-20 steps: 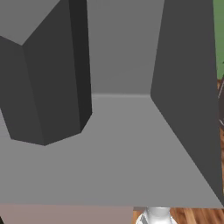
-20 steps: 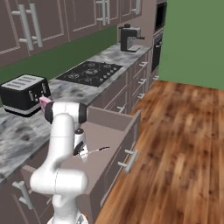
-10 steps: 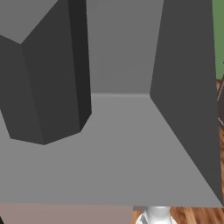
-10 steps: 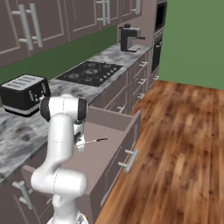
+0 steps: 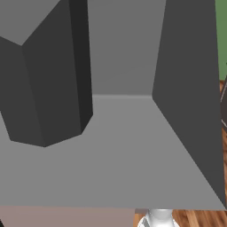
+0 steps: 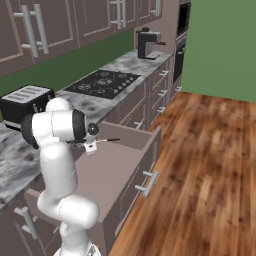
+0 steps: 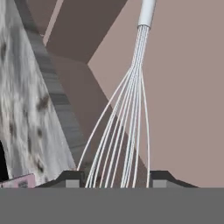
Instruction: Pick the whisk from the drawer and place it on the counter.
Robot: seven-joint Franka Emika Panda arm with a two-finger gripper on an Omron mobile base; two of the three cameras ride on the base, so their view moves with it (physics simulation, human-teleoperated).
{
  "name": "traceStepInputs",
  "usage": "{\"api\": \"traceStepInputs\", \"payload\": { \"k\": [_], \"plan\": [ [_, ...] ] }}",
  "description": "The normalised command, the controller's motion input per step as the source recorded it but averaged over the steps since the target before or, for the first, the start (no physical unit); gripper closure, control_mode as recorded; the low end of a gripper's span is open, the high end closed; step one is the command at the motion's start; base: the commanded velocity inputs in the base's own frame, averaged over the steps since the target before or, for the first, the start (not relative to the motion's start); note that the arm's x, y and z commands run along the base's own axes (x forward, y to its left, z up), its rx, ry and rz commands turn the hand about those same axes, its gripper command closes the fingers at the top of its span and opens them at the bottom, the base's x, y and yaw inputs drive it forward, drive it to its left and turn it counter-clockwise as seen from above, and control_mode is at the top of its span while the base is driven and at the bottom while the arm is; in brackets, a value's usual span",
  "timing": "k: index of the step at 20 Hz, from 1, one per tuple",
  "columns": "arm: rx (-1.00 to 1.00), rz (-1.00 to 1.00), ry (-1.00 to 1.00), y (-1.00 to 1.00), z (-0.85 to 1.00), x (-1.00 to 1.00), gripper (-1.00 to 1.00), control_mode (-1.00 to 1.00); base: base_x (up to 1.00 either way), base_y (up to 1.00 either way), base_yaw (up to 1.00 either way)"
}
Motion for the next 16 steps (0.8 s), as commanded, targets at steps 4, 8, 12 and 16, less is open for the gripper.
{"api": "traceStepInputs", "payload": {
  "k": [4,8,12,16],
  "plan": [
    [0.09,0.09,-0.35,0.13,1.00,-0.28,1.00,-1.00,0.00,0.00,0.00],
    [0.02,0.14,-0.23,0.71,0.94,-0.31,1.00,-1.00,0.00,0.00,0.00],
    [0.00,0.14,-0.05,1.00,0.67,-0.37,1.00,-1.00,0.00,0.00,0.00],
    [0.00,0.17,0.10,1.00,0.89,-0.12,1.00,-1.00,0.00,0.00,0.00]
  ]
}}
